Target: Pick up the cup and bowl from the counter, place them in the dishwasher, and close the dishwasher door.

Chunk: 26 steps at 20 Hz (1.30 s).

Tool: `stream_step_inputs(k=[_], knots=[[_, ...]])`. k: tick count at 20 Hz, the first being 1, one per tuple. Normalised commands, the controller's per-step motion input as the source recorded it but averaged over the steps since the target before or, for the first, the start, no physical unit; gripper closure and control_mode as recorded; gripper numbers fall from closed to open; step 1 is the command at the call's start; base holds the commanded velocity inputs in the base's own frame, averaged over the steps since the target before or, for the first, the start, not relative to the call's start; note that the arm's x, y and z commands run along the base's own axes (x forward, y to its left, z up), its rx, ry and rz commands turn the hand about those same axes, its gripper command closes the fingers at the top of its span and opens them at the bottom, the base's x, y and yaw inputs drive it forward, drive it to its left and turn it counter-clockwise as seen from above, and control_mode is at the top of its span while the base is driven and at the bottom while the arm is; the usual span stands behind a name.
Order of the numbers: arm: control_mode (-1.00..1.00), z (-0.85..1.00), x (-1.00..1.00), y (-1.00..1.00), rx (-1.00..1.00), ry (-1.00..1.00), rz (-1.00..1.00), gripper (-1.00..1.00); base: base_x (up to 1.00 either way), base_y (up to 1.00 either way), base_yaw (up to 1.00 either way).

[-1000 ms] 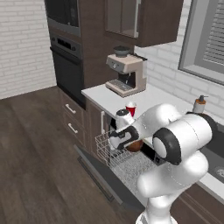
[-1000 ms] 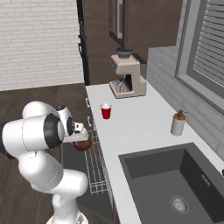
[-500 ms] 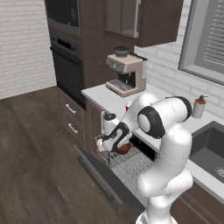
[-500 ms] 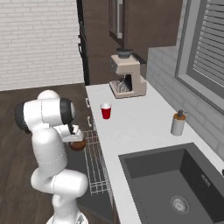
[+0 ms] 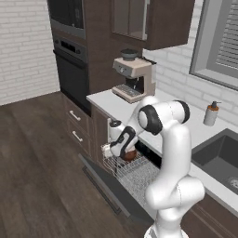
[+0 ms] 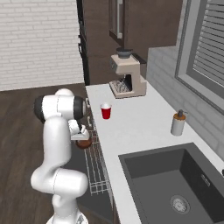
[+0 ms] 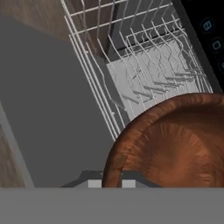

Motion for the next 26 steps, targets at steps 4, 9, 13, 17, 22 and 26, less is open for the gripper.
stream_step_inputs(k=[4, 9, 13, 17, 22, 26], knots=[[-1.0, -0.36, 0.55, -0.14, 0.0, 0.04, -0.06, 1.0, 0.0, 0.0, 0.0], [-1.0, -0.44, 0.39, -0.01, 0.0, 0.02, -0.05, 1.0, 0.0, 0.0, 0.0], [-1.0, -0.42, 0.39, 0.0, 0.0, 0.01, -0.03, 1.0, 0.0, 0.0, 0.0], [-1.0, -0.35, 0.46, 0.0, 0.0, 0.0, -0.03, 1.0, 0.0, 0.0, 0.0], [-1.0, -0.29, 0.27, 0.0, 0.0, 0.0, -0.04, 1.0, 0.0, 0.0, 0.0], [-1.0, -0.29, 0.22, 0.0, 0.0, 0.01, -0.03, 1.0, 0.0, 0.0, 0.0]])
